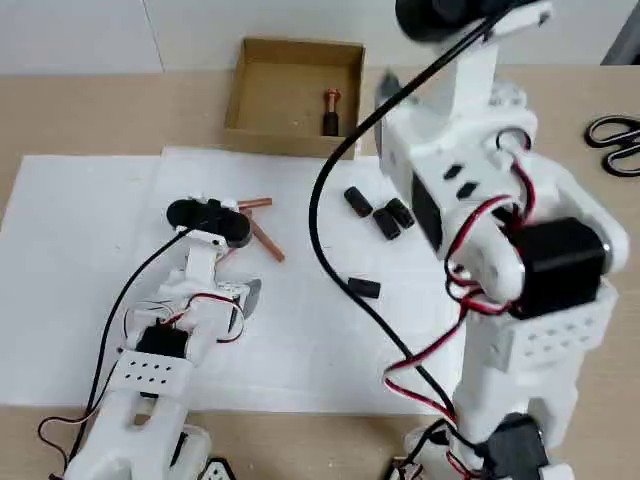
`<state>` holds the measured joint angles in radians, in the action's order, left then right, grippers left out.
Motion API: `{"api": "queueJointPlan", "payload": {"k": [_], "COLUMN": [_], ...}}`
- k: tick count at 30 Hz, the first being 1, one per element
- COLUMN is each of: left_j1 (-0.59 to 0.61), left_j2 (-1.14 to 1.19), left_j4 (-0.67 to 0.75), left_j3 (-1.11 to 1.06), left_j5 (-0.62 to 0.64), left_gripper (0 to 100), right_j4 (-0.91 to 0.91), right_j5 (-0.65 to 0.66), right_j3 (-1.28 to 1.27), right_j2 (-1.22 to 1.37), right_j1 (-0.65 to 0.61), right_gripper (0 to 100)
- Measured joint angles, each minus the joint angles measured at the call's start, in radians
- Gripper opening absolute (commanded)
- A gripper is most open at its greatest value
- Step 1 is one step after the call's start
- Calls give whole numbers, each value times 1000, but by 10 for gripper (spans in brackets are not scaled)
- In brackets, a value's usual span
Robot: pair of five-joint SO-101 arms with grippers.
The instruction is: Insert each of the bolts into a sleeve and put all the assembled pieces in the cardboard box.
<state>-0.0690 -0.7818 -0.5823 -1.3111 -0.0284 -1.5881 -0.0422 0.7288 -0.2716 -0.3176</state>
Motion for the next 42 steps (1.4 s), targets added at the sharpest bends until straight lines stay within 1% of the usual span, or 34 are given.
{"api": "queueJointPlan", "payload": {"k": [2, 4, 10, 16, 19, 22, 24, 27, 31, 34, 36, 39, 42], "left_j1": [0, 0, -5, -5, -5, -5, 25, 109, 244, 339, 381, 419, 453], "left_j2": [0, 0, 0, 0, 0, 0, 0, 0, 0, 0, 0, 0, 0], "left_j4": [0, 0, 0, 0, 0, 9, -3, -92, -279, -413, -494, -652, -810], "left_j3": [0, 0, 0, 0, 0, 0, 11, 98, 264, 391, 463, 571, 649], "left_j5": [0, 0, 0, 0, -2, -2, -2, -2, -2, 2, 3, 69, 169], "left_gripper": [226, 227, 227, 227, 227, 227, 227, 227, 227, 227, 227, 227, 227], "right_j4": [-57, -74, -81, 12, 58, 57, 55, 55, 17, 9, 9, 11, 37], "right_j5": [0, 0, 0, -2, 3, 86, 166, 256, 377, 470, 534, 600, 621], "right_j3": [0, -41, -391, -761, -864, -879, -885, -887, -885, -887, -887, -887, -891], "right_j2": [-8, -20, -64, -37, 11, 63, 100, 129, 137, 138, 140, 143, 144], "right_j1": [0, 5, 17, 18, 20, 21, 18, 20, 17, 8, -15, -46, -63], "right_gripper": [238, 238, 238, 242, 277, 308, 307, 307, 302, 248, 200, 153, 136]}}
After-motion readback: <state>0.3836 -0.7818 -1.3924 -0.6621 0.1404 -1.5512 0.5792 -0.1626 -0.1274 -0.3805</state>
